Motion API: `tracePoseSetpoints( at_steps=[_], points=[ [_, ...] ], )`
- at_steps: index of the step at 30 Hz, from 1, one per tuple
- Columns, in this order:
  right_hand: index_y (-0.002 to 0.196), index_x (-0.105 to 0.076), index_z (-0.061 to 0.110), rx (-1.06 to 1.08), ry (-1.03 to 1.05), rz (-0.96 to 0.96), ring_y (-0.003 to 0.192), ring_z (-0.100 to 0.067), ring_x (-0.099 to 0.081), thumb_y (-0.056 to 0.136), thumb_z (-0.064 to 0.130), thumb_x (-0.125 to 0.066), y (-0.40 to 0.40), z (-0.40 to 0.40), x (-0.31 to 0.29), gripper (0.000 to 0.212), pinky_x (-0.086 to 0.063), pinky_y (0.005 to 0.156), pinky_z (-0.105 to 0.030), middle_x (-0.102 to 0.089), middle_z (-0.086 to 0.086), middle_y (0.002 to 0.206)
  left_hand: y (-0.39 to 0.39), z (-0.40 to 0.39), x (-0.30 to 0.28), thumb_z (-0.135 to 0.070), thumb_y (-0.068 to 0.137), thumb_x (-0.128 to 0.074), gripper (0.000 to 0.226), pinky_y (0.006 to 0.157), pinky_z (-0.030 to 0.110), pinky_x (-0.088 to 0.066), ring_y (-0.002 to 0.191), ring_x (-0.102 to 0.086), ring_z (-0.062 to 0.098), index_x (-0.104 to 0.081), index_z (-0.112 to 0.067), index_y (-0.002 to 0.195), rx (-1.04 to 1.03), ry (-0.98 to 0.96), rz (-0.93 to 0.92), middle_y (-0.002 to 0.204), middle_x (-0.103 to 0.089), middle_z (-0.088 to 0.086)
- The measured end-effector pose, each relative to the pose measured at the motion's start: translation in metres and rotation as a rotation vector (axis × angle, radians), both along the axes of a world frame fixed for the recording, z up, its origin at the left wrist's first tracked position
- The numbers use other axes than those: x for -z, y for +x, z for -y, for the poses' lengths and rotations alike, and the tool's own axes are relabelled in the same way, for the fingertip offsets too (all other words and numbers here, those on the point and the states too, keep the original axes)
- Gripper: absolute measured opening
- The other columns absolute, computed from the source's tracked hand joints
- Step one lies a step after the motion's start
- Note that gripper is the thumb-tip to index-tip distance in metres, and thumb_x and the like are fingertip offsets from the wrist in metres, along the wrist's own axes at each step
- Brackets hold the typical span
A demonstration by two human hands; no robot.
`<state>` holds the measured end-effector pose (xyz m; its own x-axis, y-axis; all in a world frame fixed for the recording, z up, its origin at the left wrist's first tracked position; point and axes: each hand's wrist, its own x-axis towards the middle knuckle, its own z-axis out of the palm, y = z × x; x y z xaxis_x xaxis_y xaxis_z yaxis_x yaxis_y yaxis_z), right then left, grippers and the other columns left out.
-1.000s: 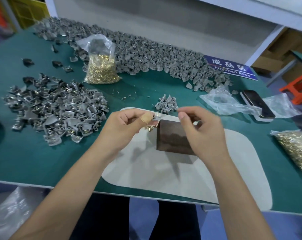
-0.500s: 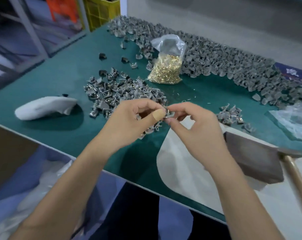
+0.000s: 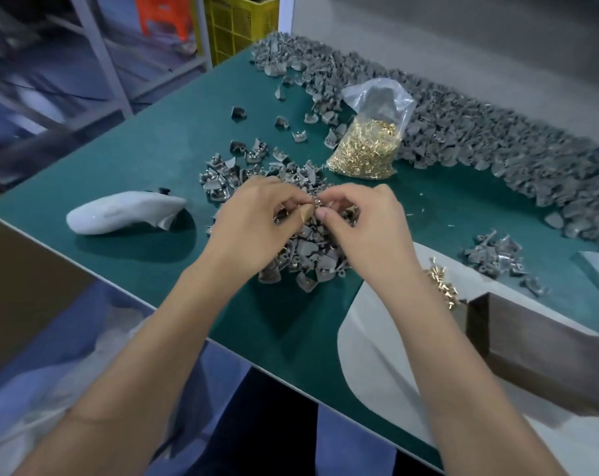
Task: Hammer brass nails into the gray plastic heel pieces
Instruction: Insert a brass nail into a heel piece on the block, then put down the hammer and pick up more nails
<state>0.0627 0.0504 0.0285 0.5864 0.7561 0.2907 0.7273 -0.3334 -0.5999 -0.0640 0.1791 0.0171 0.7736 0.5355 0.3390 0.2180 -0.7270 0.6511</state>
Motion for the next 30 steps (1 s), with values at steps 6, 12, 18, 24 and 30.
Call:
tracePoseSetpoints(
  at_steps=[6, 12, 18, 24, 30],
  points=[
    [0.112, -0.075, 0.03, 0.142, 0.05, 0.079, 0.098, -0.009, -0.055, 0.102, 0.031, -0.059, 0.032, 0.052, -0.012, 0.018, -0.042, 0.083, -0.019, -0.069, 0.023, 0.099, 0.004, 0.024, -0.011, -0.04, 0.099, -0.061, 0.029, 0.08, 0.013, -0.042, 0.087, -0.05, -0.002, -0.068, -0.03, 0.125, -0.057, 0.007, 0.092, 0.095, -0.063, -0.02],
    [0.091, -0.073, 0.032, 0.306, -0.066, 0.0, 0.076, 0.005, -0.061, 0.099, 0.037, -0.059, 0.078, 0.132, -0.01, 0.017, -0.037, 0.061, -0.006, -0.067, 0.03, 0.077, 0.055, 0.078, -0.01, -0.038, 0.097, -0.06, 0.014, 0.072, 0.027, -0.038, 0.093, -0.058, 0.007, -0.068, -0.035, 0.107, 0.246, 0.174, -0.247, 0.102, -0.067, -0.016],
    [0.082, -0.07, 0.028, 0.297, -0.144, -0.029, 0.072, -0.007, -0.059, 0.1, 0.03, -0.062, 0.093, 0.171, 0.002, 0.019, -0.038, 0.061, -0.01, -0.068, 0.016, 0.073, 0.089, 0.109, 0.009, -0.034, 0.098, -0.064, 0.029, 0.083, 0.035, -0.051, 0.085, -0.056, 0.009, -0.063, -0.031, 0.127, 0.366, 0.094, -0.333, 0.111, -0.06, -0.012],
    [0.087, -0.075, 0.023, 0.314, -0.068, -0.057, 0.078, -0.018, -0.062, 0.1, 0.032, -0.06, 0.095, 0.174, 0.011, 0.022, -0.051, 0.07, -0.037, -0.072, 0.004, 0.079, 0.124, 0.107, 0.0, -0.016, 0.103, -0.057, 0.036, 0.097, 0.037, -0.047, 0.104, -0.059, 0.018, -0.062, -0.024, 0.138, 0.446, 0.141, -0.436, 0.117, -0.059, -0.002],
    [0.086, -0.074, 0.022, 0.324, 0.017, -0.093, 0.076, -0.011, -0.059, 0.1, 0.03, -0.059, 0.095, 0.178, 0.01, 0.023, -0.045, 0.066, -0.026, -0.069, 0.011, 0.077, 0.135, 0.1, -0.006, -0.016, 0.096, -0.069, 0.016, 0.085, 0.027, -0.047, 0.086, -0.057, 0.009, -0.077, -0.022, 0.108, 0.513, 0.178, -0.41, 0.098, -0.062, -0.007]
  ],
)
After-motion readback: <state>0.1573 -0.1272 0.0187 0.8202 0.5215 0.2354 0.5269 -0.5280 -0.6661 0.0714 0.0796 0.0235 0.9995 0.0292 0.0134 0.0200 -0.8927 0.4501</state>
